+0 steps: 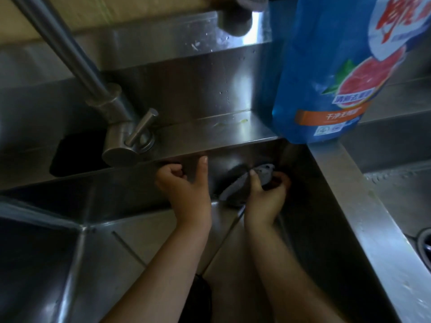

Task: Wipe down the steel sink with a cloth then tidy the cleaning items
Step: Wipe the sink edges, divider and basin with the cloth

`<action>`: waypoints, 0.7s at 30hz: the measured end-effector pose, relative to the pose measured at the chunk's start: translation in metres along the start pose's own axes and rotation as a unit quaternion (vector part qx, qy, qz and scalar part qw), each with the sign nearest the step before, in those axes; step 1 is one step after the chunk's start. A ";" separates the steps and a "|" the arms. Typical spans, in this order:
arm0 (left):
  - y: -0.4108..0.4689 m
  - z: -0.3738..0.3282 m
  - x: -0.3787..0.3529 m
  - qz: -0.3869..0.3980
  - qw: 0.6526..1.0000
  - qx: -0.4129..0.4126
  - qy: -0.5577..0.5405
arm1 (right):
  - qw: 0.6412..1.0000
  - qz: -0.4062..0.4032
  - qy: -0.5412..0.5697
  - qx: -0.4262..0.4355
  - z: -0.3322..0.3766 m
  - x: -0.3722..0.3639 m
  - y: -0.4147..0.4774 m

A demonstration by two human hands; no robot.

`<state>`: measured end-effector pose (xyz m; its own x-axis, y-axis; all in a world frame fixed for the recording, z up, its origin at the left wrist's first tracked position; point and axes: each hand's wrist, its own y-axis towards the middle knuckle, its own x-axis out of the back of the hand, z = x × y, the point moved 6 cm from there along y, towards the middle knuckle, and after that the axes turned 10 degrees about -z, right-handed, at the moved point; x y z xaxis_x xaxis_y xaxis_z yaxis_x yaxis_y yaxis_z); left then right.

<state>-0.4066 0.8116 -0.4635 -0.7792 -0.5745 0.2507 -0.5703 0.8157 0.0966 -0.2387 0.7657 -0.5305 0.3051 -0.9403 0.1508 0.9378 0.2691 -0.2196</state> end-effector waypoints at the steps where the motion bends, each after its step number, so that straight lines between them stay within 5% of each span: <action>1: 0.000 0.000 0.000 -0.003 1.000 -0.001 -0.002 | 1.000 -0.004 -0.026 0.000 -0.008 -0.001 0.001; 10: -0.002 0.001 -0.002 -0.011 1.000 0.004 -0.014 | 0.993 -0.002 -0.118 -0.019 -0.031 -0.002 0.005; 21: -0.002 -0.004 0.008 0.057 0.996 0.063 0.013 | 0.991 0.070 0.050 -0.105 0.019 0.022 -0.045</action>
<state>-0.4102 0.8057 -0.4577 -0.8351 -0.4751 0.2774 -0.5074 0.8600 -0.0545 -0.2713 0.7364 -0.4989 0.4020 -0.9156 0.0098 0.8286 0.3592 -0.4293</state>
